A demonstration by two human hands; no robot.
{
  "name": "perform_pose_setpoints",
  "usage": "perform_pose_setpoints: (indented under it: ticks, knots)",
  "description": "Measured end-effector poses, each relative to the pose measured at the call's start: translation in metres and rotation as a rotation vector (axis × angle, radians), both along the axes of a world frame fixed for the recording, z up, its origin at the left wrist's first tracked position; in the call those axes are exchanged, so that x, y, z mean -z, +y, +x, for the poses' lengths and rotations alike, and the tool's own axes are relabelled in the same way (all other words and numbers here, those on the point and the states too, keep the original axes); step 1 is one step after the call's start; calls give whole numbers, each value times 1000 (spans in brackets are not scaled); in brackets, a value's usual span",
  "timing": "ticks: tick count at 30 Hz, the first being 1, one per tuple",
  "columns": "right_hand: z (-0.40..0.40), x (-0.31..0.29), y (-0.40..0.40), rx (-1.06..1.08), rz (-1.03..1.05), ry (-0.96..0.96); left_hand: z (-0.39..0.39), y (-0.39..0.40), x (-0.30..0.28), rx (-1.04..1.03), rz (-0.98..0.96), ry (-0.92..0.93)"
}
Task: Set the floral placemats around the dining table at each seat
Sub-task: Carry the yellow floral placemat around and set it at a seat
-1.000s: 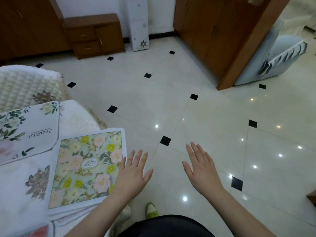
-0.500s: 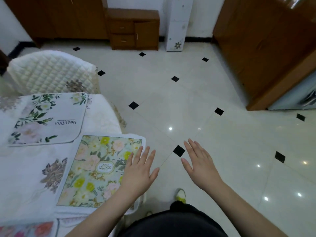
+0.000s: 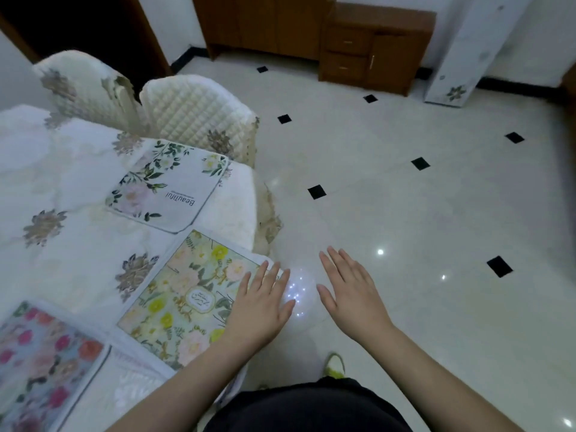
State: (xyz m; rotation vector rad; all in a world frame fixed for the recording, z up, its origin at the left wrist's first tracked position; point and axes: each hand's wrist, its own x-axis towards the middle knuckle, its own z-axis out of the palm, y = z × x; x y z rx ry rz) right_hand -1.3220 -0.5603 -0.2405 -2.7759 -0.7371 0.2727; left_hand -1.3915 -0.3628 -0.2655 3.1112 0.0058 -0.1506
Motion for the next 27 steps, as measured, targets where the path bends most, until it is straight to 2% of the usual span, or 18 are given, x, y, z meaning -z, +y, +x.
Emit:
perform_pose_setpoints:
  ticks: [7,14,19,27]
  knots:
    - [33,5,26,-232,58,51,-4,7,-9,-259,-12,-35]
    - [46,5,106,-439,89,62,-43,53,-3,-488,9,-1]
    - [44,5,164,-538,47,67,-70,90,10,-661,-45,51]
    - [41,20,224,-656,-40,107,-103,110,25,-764,-130,61]
